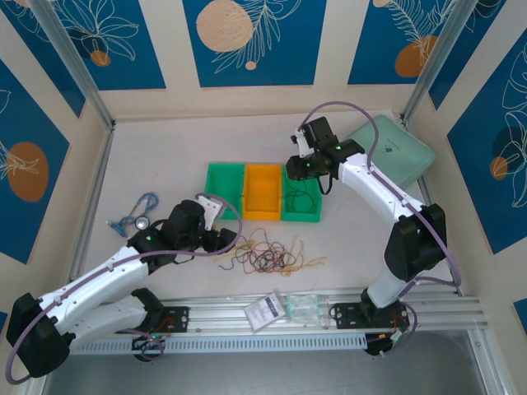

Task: Untangle the cables

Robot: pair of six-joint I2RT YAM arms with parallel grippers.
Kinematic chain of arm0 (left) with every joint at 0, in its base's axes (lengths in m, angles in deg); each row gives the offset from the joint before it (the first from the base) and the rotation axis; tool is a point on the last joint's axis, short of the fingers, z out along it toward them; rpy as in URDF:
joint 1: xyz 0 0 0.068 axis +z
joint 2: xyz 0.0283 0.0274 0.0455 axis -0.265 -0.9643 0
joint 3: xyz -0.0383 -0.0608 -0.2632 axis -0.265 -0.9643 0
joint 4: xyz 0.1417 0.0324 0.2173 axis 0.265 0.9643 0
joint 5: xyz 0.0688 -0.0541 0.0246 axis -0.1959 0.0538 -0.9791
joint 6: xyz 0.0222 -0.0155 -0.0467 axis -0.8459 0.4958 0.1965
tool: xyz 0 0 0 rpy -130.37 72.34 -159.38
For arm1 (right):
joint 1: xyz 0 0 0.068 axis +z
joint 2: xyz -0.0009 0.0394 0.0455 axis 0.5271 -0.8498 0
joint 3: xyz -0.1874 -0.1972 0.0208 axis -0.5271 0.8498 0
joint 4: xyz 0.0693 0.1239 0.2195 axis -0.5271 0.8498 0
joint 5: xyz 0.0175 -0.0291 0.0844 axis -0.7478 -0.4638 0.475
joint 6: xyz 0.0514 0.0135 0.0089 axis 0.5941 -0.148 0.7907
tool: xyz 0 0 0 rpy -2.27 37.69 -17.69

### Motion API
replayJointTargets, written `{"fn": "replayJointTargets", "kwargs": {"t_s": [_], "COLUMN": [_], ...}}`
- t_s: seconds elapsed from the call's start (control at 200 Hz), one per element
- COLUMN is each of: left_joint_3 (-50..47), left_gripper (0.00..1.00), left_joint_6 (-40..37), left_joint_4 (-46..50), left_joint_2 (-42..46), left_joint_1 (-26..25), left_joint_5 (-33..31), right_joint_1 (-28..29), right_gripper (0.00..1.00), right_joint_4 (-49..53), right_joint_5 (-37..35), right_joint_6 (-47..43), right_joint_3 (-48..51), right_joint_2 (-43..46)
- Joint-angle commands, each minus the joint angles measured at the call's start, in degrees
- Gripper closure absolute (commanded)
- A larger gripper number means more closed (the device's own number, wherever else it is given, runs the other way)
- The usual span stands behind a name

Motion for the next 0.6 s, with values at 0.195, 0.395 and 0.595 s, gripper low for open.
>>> {"fn": "replayJointTargets", "kwargs": {"t_s": [0.195, 0.395, 0.595], "left_joint_3": [-1.04, -1.68, -2.23], "left_gripper": [0.29, 0.29, 0.29], "left_joint_6": [0.15, 0.29, 0.16], "left_joint_4": [-0.15, 0.87, 0.89], "left_joint_2": [1.42, 3.09, 3.61], "left_joint_1": [0.96, 1.17, 1.51], "left_joint_5": [-1.00, -1.71, -1.80], "right_joint_1": [3.90, 4.04, 2.94], "right_gripper": [0.75, 0.76, 0.76], "right_joint_4": [0.54, 2.19, 2.32], "right_joint_5": [-0.40, -1.99, -4.06], "right_joint_6": [-2.11, -2.16, -1.57], "right_joint_3": [-8.59, -12.55, -11.69], "right_joint_2": [-8.50, -13.79, -15.16]}}
